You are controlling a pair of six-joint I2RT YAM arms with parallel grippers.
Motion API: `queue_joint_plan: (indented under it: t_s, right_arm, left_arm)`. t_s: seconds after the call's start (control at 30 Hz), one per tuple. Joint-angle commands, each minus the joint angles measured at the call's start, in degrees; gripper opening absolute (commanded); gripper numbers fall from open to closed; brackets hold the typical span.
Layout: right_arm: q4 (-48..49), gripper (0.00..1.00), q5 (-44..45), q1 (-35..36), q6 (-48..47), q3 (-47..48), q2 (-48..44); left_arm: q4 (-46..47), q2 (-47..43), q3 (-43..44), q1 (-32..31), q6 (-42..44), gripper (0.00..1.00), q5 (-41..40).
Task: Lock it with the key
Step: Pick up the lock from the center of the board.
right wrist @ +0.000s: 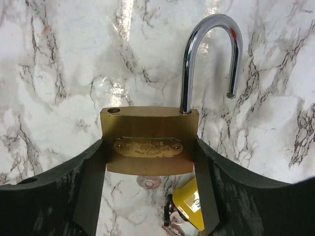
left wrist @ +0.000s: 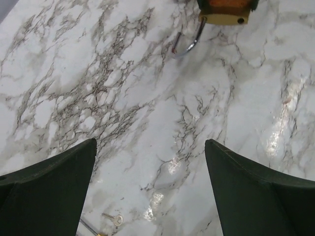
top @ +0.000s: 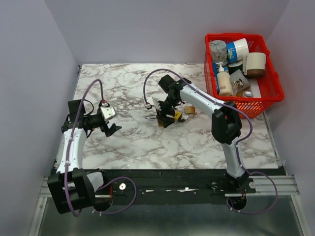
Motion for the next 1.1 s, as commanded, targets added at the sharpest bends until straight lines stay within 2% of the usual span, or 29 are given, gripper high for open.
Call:
queue_joint_plan:
  t_s: [0.0,0.03,0.17,0.27,0.57,0.73,0.9,1.07]
  right_arm:
    - [-3.33,0.36,-6.26,0.70,0.98,4.05,-4.01]
    - [-3.68,0.36,-6.79,0.96,1.07,4.32,-4.10]
    - [-4.74,0.36,-7.23,1.84,1.51,4.59,-4.80]
    - [-4.91,0.36,-7.94,2.45,2.13,4.23,-5.59]
    - [-6.40,0.35,-10.40,4.12,3.44,4.06,-7.53]
    - [-7.11,0.35,-10.93,4.56,3.18,4.06,-7.44]
    - [-7.20,0.35,-11.45,4.92,3.53,4.50,-7.44]
    - [-7.98,0.35,-11.98,5.09,4.15,5.55,-7.09]
  left_arm:
    - [-5.49,-1.41,-3.61,-6.36,27.57,0.99,0.02]
    - [-3.91,-1.50,-4.39,-8.22,27.05,0.99,-0.43]
    - [16.42,-1.68,-10.45,-16.48,15.11,0.96,-3.68]
    - [23.32,0.25,-11.52,-21.05,11.50,0.94,-5.36]
    - [30.98,5.00,-11.60,-27.22,9.56,0.82,-9.31]
    - [38.19,4.65,-13.63,-29.59,5.95,0.68,-13.09]
    - [35.22,5.36,-12.49,-30.21,7.79,0.49,-13.00]
    - [35.21,5.18,-13.01,-31.17,7.89,0.44,-12.65]
